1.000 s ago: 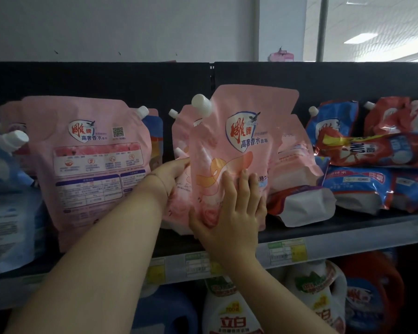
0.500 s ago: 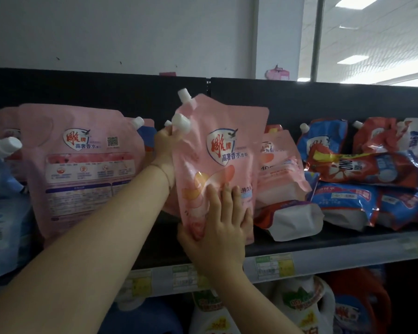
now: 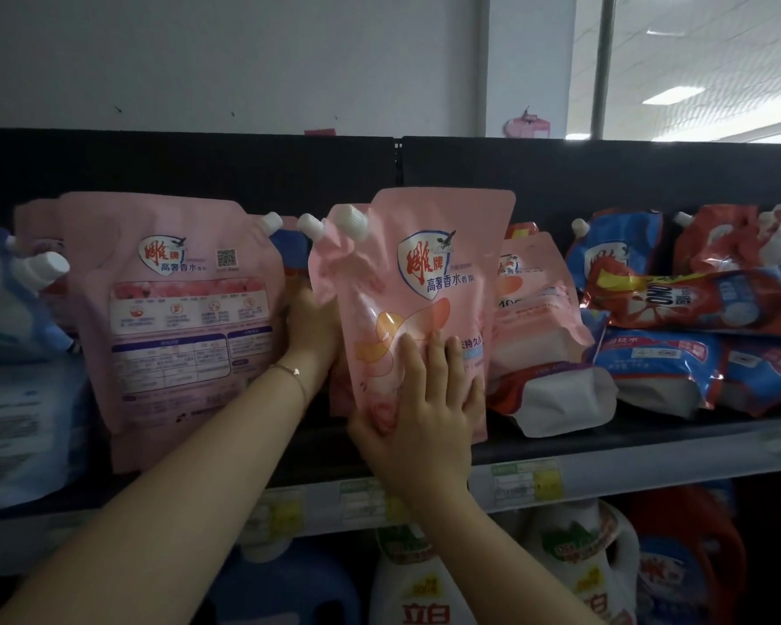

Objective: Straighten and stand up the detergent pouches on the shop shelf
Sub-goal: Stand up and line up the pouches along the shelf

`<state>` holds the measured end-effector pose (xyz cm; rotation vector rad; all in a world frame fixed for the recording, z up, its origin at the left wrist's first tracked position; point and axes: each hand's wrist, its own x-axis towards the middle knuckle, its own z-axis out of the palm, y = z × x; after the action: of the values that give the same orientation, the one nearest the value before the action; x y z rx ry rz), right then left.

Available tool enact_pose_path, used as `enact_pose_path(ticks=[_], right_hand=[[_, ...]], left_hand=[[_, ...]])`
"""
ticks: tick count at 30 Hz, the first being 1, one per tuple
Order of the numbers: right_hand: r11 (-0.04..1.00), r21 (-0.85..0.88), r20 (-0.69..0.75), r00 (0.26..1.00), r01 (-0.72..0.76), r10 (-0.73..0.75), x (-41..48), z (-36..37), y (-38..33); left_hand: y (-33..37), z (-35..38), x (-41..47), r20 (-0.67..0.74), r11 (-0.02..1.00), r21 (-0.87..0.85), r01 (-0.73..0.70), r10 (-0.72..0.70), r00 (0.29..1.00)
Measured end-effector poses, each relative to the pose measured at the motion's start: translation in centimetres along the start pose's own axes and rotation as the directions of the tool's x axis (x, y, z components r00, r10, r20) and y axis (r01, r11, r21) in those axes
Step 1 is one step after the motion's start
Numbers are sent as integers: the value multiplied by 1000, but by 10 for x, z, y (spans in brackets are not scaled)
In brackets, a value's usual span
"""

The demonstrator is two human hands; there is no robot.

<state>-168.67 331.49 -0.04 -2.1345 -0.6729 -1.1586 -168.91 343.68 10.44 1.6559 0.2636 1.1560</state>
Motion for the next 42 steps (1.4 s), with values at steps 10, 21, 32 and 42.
enact_pose_path(ticks=[10, 21, 32, 42], right_hand=[[999, 33, 59, 998, -10, 8, -1, -2, -2], [996, 81, 17, 1000, -21, 19, -2, -2, 1], [998, 56, 20, 1000, -10, 9, -2, -1, 0], [990, 130, 85, 994, 55, -66, -3, -1, 2]], left_hand=[[-6, -29, -60, 73, 986, -14, -164, 165, 984], [13, 14, -62, 70, 985, -111, 134, -127, 989], [-12, -21, -25, -113, 998, 70, 4, 4, 994], [1, -42, -35, -283, 871, 314, -379, 467, 838]])
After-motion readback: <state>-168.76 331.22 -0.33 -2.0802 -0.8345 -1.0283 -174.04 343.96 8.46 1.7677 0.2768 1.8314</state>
